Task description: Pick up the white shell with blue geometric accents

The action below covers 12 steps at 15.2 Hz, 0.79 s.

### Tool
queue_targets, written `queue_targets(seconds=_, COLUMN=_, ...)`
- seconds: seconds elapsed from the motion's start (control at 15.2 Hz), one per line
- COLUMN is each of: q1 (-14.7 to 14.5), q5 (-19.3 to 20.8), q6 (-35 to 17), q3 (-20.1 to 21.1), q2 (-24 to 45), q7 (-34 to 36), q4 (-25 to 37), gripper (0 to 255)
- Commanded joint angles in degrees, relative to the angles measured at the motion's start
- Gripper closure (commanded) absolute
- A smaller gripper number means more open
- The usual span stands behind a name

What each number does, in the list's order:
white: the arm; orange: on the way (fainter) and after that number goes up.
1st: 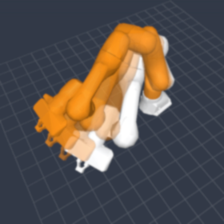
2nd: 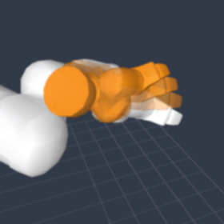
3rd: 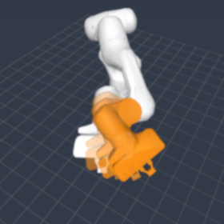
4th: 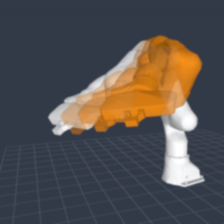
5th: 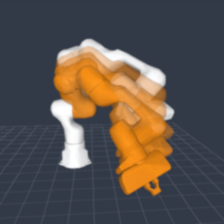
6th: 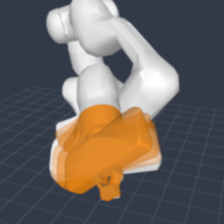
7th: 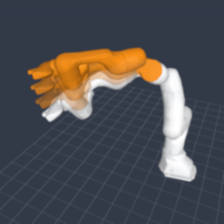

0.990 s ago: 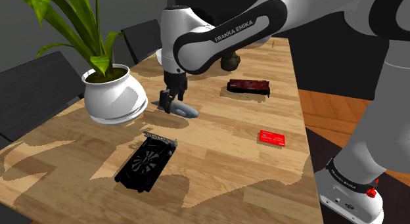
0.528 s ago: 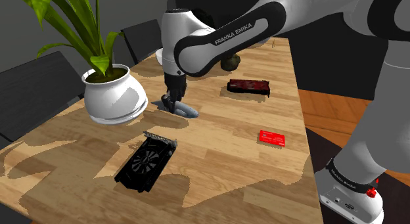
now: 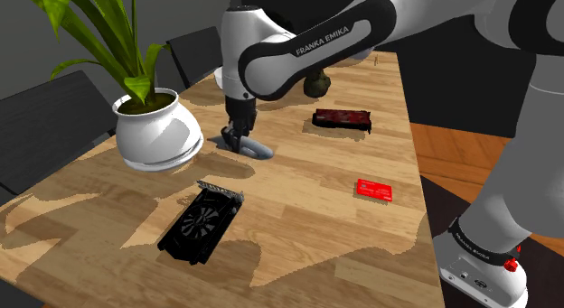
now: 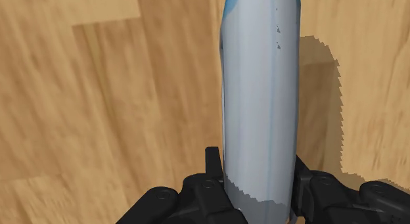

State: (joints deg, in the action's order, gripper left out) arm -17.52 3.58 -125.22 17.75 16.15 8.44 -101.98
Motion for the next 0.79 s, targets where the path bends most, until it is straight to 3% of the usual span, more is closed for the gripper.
queue_targets(seconds=0.0, q1=0.0, q5=-0.2, q6=1.3, q3=0.1, q2=-0.5, q7=-0.1, q4=0.8, gripper=255)
queue_targets(seconds=0.73, q1=0.1, q5=-1.0, q6=9.2, q3=0.4, q2=-2.5, q7=-0.4, q4=6.8, gripper=255)
